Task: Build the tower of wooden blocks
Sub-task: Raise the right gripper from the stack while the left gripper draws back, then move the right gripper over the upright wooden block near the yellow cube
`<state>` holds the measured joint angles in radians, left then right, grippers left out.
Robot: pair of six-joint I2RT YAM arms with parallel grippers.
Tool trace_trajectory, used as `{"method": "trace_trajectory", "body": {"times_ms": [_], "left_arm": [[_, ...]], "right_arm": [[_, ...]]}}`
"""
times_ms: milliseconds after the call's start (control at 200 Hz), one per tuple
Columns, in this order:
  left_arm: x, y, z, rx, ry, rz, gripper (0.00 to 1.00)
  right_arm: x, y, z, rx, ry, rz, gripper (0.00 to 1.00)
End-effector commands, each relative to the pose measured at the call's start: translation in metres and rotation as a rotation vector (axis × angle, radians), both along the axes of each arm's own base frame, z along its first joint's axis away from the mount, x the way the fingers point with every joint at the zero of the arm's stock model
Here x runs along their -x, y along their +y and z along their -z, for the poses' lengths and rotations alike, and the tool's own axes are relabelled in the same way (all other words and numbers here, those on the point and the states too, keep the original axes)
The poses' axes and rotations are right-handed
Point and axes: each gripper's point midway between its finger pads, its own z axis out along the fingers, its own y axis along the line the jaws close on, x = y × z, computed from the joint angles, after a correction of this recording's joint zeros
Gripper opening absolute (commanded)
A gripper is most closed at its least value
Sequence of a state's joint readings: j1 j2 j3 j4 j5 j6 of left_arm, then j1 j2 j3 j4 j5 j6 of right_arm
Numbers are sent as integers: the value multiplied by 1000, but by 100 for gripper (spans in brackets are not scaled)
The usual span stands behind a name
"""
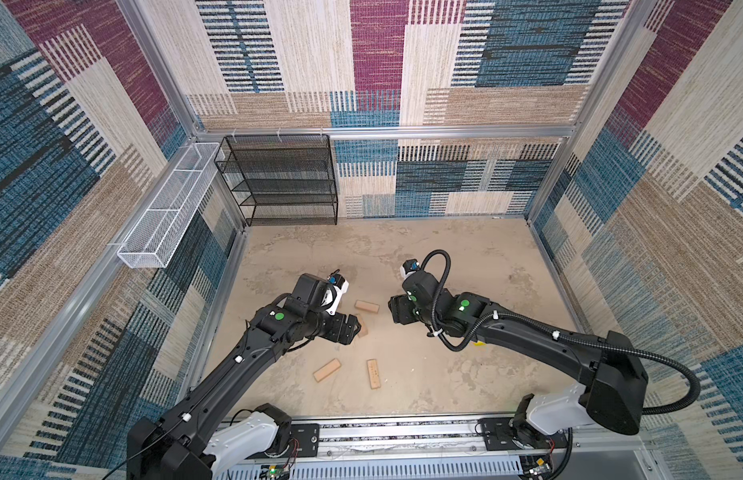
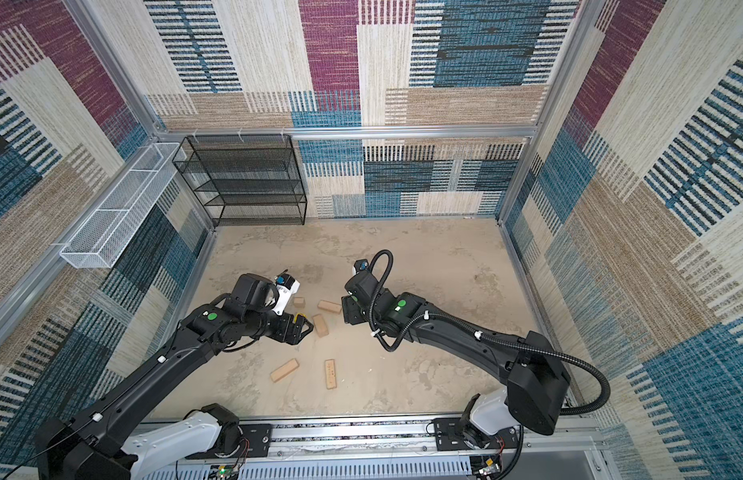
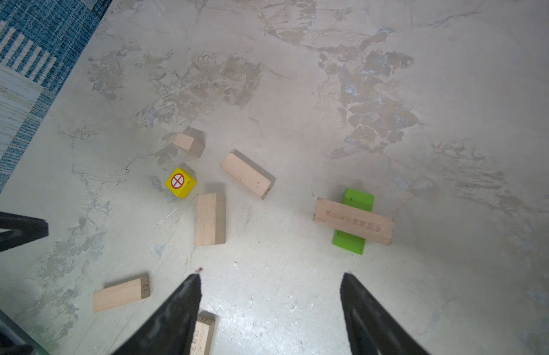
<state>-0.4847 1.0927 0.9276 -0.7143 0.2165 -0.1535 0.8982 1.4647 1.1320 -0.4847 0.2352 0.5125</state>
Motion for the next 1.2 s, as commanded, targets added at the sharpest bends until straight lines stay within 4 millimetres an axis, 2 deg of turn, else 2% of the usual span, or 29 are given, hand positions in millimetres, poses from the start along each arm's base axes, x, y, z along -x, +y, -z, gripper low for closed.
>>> {"method": "trace_trajectory", "body": {"times_ms": [0,381,866,987,1197], "left_arm": [[-7,1,-4,3,-22,-1,91],[-17,10,-10,93,6,-56,91],[-20,12,-13,139,28,-68,90],[-21,15,-14,135,17,-81,90],[-23,18,-12,137,27,-96,90]], "right_arm": [[-3,2,2,-9,27,50,72],[-3,15,15,-21,106,63,63],[10,70,35,-21,192,-32,59],[12,86,43,-45,220,-49,50],[11,102,50,-45,240,-45,50]]}}
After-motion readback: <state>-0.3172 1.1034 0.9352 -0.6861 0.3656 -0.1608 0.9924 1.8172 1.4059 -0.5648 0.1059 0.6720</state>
